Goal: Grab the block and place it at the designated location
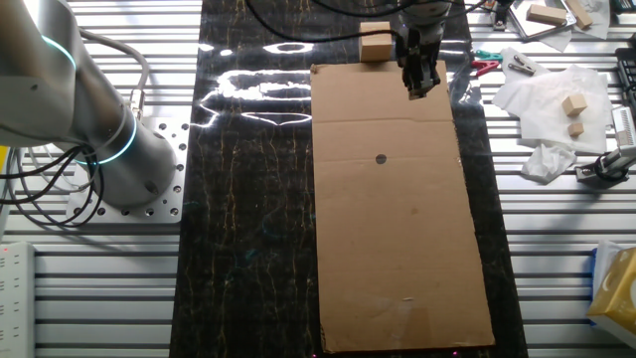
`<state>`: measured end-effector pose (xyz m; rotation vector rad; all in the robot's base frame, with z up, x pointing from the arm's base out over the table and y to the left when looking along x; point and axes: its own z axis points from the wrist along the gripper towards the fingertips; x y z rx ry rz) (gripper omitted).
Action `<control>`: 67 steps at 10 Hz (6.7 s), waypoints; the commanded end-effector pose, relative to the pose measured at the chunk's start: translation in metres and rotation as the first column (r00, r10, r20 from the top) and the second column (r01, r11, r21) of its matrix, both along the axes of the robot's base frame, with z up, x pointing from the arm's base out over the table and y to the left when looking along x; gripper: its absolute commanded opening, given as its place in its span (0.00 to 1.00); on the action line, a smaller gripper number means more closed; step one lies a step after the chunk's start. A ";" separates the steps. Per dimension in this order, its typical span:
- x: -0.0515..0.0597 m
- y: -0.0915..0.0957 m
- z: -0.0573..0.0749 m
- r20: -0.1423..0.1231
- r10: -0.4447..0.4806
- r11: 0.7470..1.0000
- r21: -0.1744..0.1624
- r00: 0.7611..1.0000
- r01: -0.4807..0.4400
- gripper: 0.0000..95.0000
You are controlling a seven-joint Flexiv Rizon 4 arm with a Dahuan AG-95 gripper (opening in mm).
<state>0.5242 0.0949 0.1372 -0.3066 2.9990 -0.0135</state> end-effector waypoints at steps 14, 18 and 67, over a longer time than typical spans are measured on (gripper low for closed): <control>0.001 0.001 -0.001 -0.099 -0.049 0.999 0.016 0.994 0.050 0.20; 0.001 0.001 -0.001 -0.102 -0.057 0.998 0.019 0.993 0.059 0.20; -0.008 0.042 0.005 -0.056 -0.080 0.996 0.023 0.995 0.082 0.80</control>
